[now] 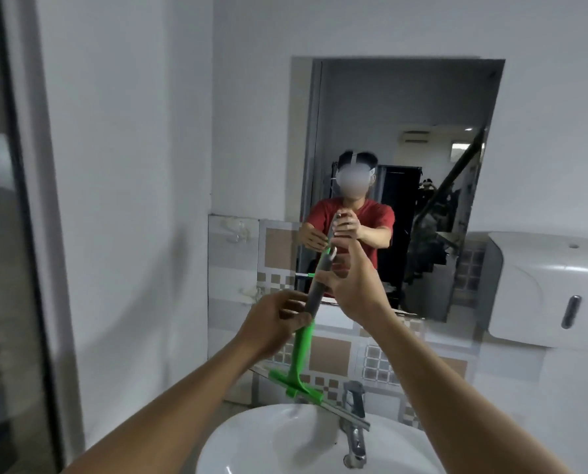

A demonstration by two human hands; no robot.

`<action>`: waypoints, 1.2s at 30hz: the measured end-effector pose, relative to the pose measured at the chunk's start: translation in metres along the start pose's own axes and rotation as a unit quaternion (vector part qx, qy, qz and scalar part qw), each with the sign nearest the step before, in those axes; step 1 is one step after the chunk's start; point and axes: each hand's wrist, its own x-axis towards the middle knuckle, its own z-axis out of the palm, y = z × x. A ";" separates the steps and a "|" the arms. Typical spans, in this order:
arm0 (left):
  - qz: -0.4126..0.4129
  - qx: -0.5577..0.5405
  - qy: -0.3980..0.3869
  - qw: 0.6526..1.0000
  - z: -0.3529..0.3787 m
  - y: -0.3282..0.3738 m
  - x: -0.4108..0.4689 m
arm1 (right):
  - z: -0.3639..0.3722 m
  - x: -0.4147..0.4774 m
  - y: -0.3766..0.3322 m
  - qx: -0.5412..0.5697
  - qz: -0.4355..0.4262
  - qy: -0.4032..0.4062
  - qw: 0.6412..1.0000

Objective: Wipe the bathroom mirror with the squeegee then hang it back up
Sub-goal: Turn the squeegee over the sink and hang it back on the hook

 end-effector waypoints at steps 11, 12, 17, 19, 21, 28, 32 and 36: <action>-0.026 -0.070 0.092 0.993 -0.058 -0.081 0.052 | 0.118 0.084 0.032 0.006 -0.002 -0.068 0.998; -0.027 -0.075 0.104 0.991 -0.062 -0.090 0.058 | 0.127 0.091 0.036 0.007 0.002 -0.069 0.998; -0.032 -0.083 0.152 0.984 -0.071 -0.125 0.088 | 0.157 0.120 0.046 -0.045 -0.012 -0.093 0.995; -0.030 -0.073 0.164 0.983 -0.073 -0.134 0.099 | 0.167 0.132 0.050 -0.056 -0.013 -0.094 0.994; -0.030 -0.066 0.171 0.983 -0.075 -0.141 0.112 | 0.176 0.144 0.054 -0.057 -0.009 -0.094 0.994; -0.025 -0.052 0.183 0.981 -0.080 -0.166 0.143 | 0.199 0.173 0.072 -0.057 0.005 -0.095 0.994; -0.018 -0.062 0.176 0.982 -0.077 -0.180 0.152 | 0.212 0.176 0.084 -0.061 0.011 -0.089 0.994; -0.012 -0.064 0.186 0.980 -0.076 -0.190 0.157 | 0.219 0.176 0.090 -0.044 0.011 -0.081 0.996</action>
